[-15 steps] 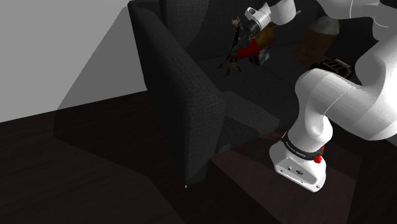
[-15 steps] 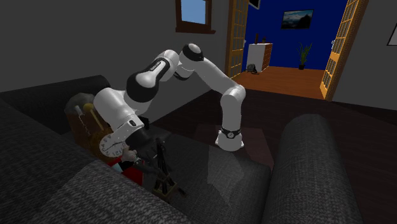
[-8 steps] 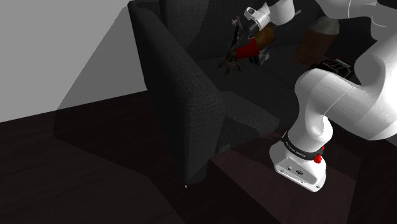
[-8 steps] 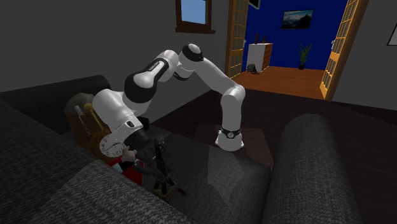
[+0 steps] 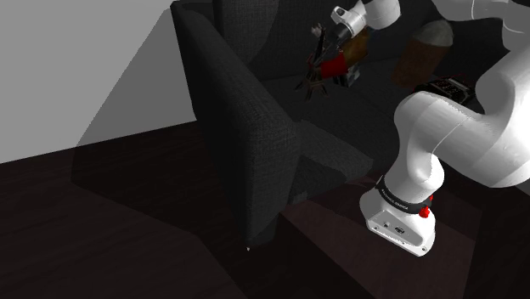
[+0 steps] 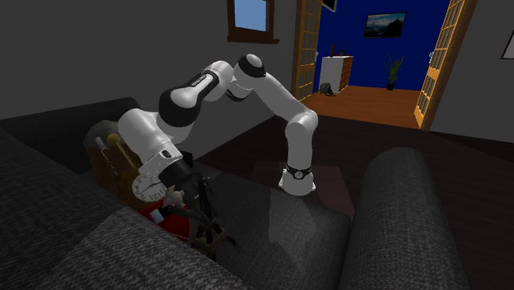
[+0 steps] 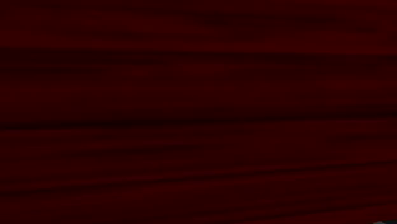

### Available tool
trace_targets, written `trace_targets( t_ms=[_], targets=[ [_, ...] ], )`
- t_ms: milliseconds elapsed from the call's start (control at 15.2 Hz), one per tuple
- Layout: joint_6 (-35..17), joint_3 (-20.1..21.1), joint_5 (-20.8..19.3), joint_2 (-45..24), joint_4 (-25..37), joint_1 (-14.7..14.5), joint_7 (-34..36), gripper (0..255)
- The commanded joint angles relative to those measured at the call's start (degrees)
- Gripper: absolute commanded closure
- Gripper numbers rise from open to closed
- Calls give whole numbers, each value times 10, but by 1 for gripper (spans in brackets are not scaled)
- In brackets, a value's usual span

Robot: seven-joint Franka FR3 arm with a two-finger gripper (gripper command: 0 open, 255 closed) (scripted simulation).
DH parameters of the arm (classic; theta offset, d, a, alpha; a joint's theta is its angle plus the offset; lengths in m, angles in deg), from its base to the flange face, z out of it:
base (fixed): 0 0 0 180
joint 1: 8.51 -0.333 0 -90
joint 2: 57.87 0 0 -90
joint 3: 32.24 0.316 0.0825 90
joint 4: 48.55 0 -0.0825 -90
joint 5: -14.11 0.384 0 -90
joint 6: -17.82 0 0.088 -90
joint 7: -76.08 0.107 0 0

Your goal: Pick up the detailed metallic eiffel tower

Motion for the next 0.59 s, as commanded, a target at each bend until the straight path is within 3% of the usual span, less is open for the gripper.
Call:
trace_targets(
  t_ms=[0, 528],
  targets=[
    [9, 9, 5, -6, 4, 6, 5, 255],
    [38, 35, 18, -21, 22, 17, 19, 255]
  ],
)
